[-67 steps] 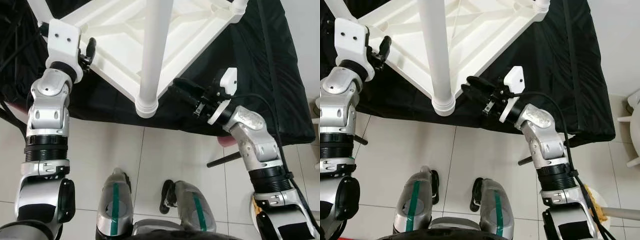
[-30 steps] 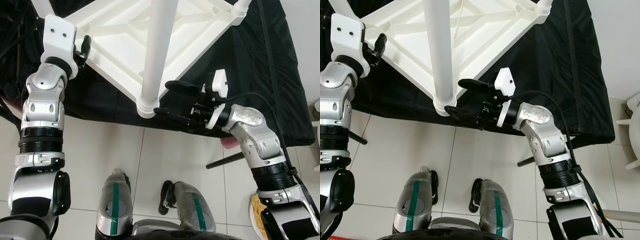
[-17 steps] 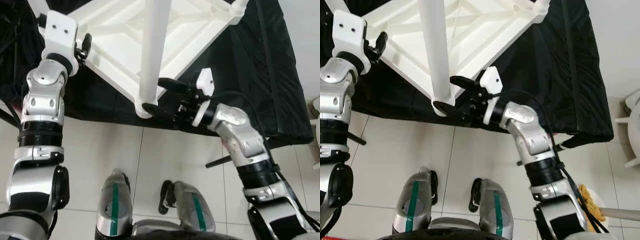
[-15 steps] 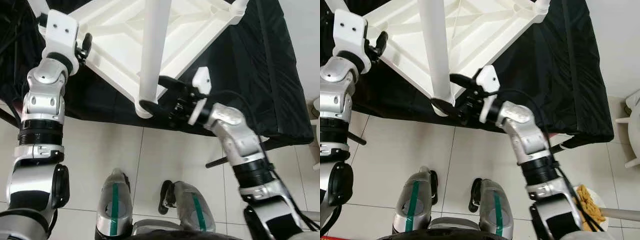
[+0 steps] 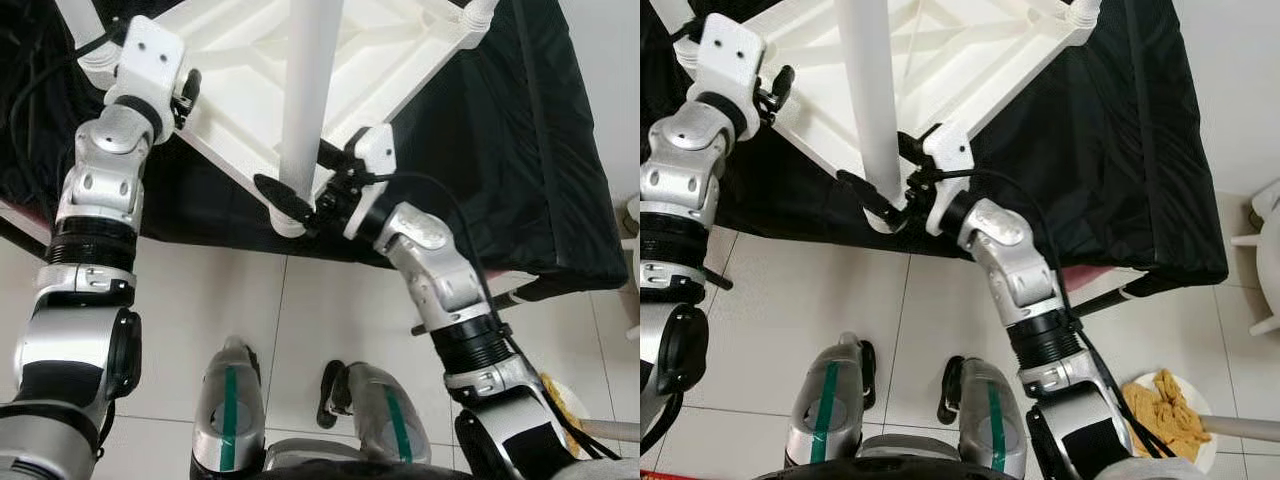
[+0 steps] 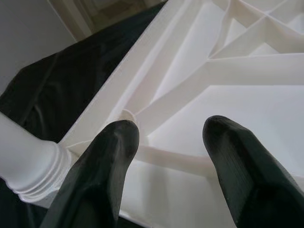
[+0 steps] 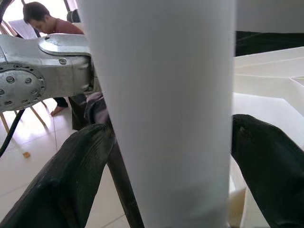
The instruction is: Building children table
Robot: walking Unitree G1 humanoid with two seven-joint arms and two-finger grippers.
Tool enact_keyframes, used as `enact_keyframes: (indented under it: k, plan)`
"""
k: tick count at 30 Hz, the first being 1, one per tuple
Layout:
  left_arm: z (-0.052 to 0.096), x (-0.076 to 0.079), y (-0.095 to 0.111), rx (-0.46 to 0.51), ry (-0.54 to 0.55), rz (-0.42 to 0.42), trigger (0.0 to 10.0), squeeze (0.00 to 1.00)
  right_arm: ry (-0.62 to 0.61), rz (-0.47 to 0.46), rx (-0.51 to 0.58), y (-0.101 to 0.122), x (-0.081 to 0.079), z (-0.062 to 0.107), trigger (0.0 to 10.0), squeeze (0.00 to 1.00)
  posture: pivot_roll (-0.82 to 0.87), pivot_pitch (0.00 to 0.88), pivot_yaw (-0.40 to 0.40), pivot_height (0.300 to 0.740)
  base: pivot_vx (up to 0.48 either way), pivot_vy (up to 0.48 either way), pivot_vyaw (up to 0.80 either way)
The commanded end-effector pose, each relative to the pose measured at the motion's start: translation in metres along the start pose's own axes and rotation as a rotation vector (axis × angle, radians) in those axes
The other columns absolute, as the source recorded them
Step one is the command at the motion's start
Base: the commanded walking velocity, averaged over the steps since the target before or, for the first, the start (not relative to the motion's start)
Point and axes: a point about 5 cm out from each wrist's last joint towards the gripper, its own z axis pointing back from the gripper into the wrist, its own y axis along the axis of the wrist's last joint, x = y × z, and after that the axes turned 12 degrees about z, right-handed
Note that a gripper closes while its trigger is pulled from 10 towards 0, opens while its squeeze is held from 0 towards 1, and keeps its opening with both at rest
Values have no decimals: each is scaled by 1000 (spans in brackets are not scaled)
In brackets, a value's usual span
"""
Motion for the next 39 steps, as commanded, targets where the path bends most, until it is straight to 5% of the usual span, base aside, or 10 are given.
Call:
enact_keyframes:
  k: [1, 8, 18, 22, 27, 32, 39]
  plan:
    - [-7, 1, 4, 21, 95, -18, 10000, 0, -28, 17, 1, 0, 4, -1, 10000, 0, 97, 51, -59, 740, 0, 0, 0]
    - [-19, 7, 8, 0, 70, -13, 10000, 0, -59, 19, 13, 2, 5, -4, 10000, 0, 85, 57, -51, 740, 0, 0, 0]
    - [-19, 15, -38, -290, -18, 10, 10000, 0, -227, 15, 17, 5, 10, -5, 10000, 0, 65, 103, -21, 740, 0, 0, 0]
    - [-18, 17, -45, -332, -42, -8, 10000, 0, -293, 13, 22, 5, 16, -4, 10000, 0, 66, 111, -19, 740, 0, 0, 0]
    - [-18, 17, -46, -339, -48, -13, 10000, 0, -315, 14, 23, 6, 18, -3, 10000, 0, 66, 111, -19, 740, 0, 0, 0]
    - [-16, 17, -50, -359, -70, -27, 10000, 0, -514, 50, -17, 5, 41, 4, 10000, 0, 60, 119, -14, 740, 0, 0, 0]
    - [-15, 17, -51, -358, -85, -29, 10000, 0, -625, 70, -35, 4, 54, 13, 10000, 0, 59, 118, -11, 740, 0, 0, 0]
